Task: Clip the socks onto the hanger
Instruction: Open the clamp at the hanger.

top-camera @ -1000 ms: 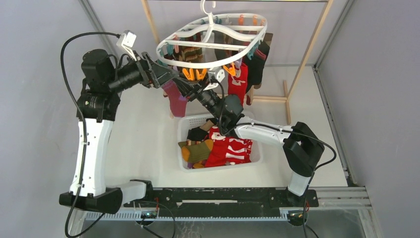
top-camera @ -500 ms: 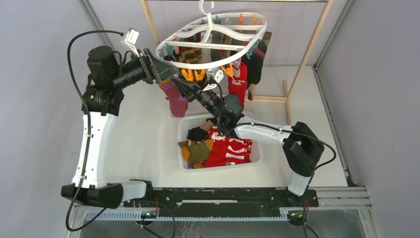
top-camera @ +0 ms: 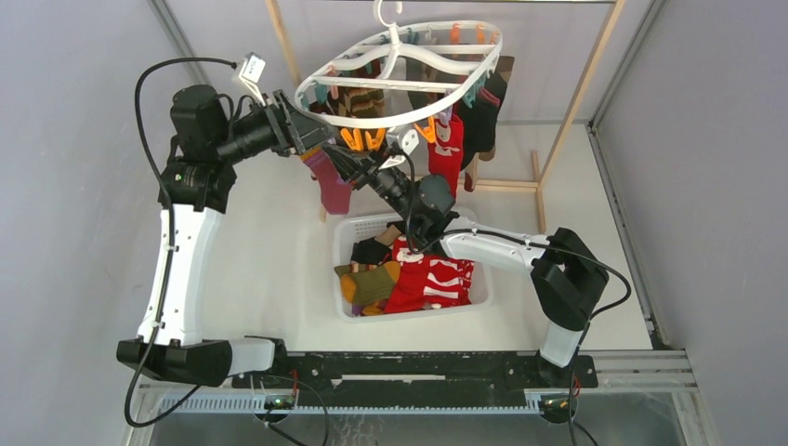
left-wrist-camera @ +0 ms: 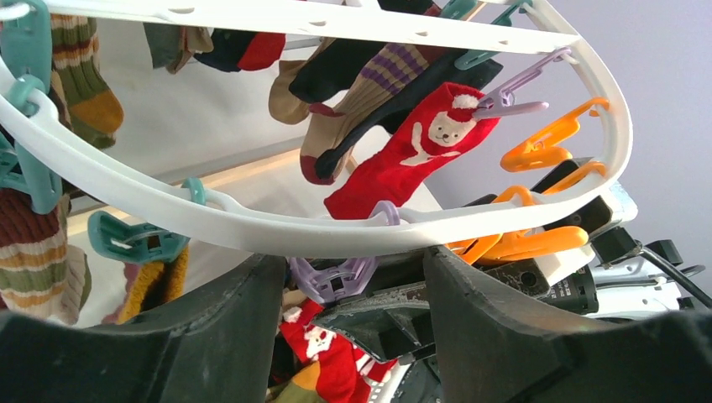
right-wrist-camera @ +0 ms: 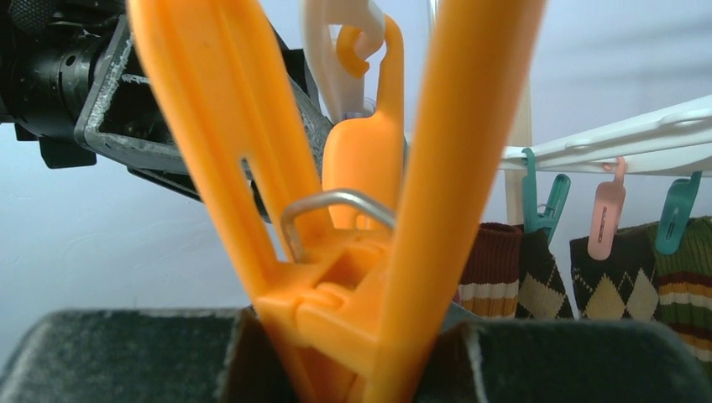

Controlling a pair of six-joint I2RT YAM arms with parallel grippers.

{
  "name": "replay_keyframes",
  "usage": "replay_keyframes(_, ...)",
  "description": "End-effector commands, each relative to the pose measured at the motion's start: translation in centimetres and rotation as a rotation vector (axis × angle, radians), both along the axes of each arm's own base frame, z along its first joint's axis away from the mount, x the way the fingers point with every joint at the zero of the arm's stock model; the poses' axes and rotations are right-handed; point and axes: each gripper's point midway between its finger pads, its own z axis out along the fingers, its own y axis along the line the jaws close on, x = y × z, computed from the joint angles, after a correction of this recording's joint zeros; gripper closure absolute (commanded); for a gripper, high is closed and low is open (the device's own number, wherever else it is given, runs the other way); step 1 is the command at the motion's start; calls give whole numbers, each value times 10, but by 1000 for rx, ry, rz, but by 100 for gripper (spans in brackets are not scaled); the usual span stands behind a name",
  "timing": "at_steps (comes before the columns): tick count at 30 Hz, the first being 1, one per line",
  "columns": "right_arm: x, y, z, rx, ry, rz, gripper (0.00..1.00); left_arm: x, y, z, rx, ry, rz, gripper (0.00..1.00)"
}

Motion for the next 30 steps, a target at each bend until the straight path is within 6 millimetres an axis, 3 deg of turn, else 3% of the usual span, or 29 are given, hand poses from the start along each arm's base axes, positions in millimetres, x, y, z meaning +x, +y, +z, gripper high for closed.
replay_keyframes(1, -29, 16, 19, -21, -81, 98, 100, -11, -1, 9, -27, -24, 0, 34)
replay_keyframes(12, -31, 20, 16, -31, -79, 111, 100, -10, 0, 10, -41, -30, 18, 42)
replay_keyframes(14, -32, 21, 15, -36, -83, 112, 100, -7, 0, 13, -43, -33, 24, 46)
replay_keyframes(18, -32, 21, 14, -44, -84, 105, 99, 1, 2, 14, -42, -32, 54, 64)
replay_keyframes(21, -31, 19, 10, -61, -73, 94, 80, 3, 5, 15, -36, -43, 73, 80)
replay_keyframes(23, -30, 13, 6, -65, -57, 74, 61, 3, 6, 15, -31, -49, 80, 87)
replay_keyframes(28, -40, -11, -15, -94, 3, 46, 22, 1, 9, 15, -9, -65, 94, 93)
replay_keyframes(30, -43, -20, -42, -156, 96, 30, 9, -1, 10, 13, -1, -64, 94, 94)
